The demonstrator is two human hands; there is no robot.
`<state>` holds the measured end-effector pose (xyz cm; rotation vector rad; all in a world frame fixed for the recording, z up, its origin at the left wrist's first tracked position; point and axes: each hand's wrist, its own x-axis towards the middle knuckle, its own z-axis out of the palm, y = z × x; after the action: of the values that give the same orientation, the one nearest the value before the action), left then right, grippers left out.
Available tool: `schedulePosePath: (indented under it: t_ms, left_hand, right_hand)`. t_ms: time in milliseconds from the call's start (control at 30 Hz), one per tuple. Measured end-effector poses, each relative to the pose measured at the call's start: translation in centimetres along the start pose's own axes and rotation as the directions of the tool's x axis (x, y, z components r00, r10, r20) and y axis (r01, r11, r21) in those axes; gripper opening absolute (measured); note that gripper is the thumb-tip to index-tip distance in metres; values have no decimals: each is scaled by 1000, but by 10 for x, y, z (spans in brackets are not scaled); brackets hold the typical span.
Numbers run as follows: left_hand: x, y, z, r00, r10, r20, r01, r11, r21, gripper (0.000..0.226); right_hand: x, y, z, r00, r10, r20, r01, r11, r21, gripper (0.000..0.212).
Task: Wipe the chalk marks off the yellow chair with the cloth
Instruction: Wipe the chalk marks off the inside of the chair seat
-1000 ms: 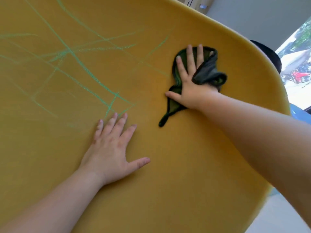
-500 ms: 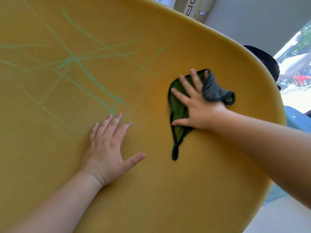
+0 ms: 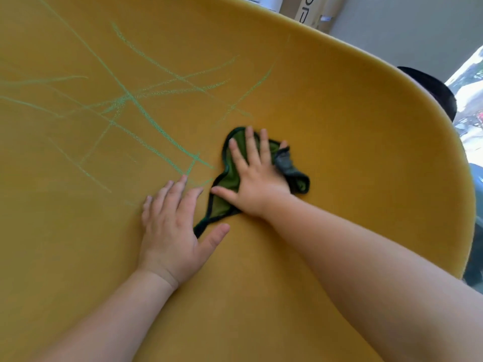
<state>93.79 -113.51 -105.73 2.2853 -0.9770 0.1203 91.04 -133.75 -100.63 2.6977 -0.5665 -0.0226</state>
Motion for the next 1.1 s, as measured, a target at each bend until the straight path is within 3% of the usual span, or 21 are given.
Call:
schedulePosePath:
  t_ms: [133, 200, 267, 367, 500, 667, 733, 800, 900, 1000, 1100]
  left_hand:
    - [1, 0, 3, 1000, -20, 7, 19, 1000, 23, 93]
    - [0, -1, 6, 999, -42, 19, 42, 999, 30, 95]
    - [1, -3, 7, 998, -55, 20, 55, 998, 17, 96]
    - [0, -5, 8, 999, -51, -1, 51, 999, -9, 91]
    - [0, -5, 9, 999, -49, -24, 49, 999, -10, 87]
    - [2, -8, 6, 980, -85, -178, 69, 993, -97, 82]
    - [2, -9, 5, 971, -102, -216, 76, 989, -127, 80]
    - [1, -8, 5, 972, -102, -214, 75, 989, -130, 79]
    - [1, -8, 5, 970, -113, -215, 86, 988, -132, 75]
    - [2, -10, 8, 963, -116, -243, 84, 986, -141, 71]
    - [4, -11, 10, 956, -111, -270, 72, 986, -148, 67]
  right_hand:
    - [-21, 17, -1, 964, -234, 124, 241, 969, -47, 103]
    - [-15, 66, -19, 987, -136, 85, 149, 973, -177, 106]
    - [2, 120, -48, 997, 29, -76, -51, 948, -313, 108]
    - [26, 156, -82, 968, 64, -243, -164, 895, -415, 115]
    - [46, 115, -65, 962, 78, -260, -157, 941, -300, 133]
    - [37, 11, -12, 977, 159, -139, -156, 987, 28, 135]
    - [22, -20, 2, 994, 74, -80, -67, 993, 93, 127]
    - [1, -29, 11, 994, -105, -28, 107, 988, 114, 117]
    - [-16, 7, 10, 957, -287, -34, 287, 958, -8, 110]
    - [4, 86, -25, 987, -157, -23, 145, 951, -274, 120]
    - [36, 134, -70, 984, -28, -174, -56, 886, -460, 122]
